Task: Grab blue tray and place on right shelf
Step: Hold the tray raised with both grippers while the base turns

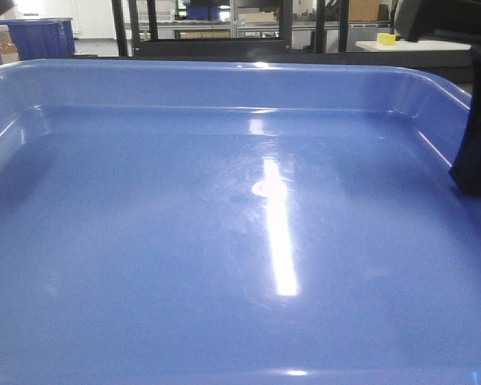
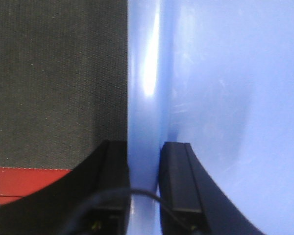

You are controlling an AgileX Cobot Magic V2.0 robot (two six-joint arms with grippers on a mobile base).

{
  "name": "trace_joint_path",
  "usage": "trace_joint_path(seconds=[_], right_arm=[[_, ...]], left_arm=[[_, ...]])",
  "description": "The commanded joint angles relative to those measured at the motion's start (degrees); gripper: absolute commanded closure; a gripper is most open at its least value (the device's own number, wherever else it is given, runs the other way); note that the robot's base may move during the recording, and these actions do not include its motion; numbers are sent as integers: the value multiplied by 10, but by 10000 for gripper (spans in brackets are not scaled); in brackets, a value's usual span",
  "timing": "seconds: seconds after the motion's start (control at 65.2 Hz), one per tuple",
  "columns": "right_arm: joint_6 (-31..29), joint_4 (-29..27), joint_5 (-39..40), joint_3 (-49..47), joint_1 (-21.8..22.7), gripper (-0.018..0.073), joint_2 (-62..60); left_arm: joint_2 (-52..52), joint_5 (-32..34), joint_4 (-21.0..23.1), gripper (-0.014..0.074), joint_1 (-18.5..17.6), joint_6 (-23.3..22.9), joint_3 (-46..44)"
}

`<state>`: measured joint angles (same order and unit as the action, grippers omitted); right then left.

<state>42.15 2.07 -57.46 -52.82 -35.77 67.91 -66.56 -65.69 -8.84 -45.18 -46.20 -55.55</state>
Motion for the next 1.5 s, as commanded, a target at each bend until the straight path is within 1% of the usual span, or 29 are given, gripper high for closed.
trace_joint_path(seconds=[0.0, 1.488], right_arm=[[1, 32, -3, -12, 2, 417, -15], [1, 32, -3, -12, 2, 417, -15]], left_arm=[[13, -17, -23, 574, -3, 1, -15], [13, -17, -19, 574, -3, 1, -15]])
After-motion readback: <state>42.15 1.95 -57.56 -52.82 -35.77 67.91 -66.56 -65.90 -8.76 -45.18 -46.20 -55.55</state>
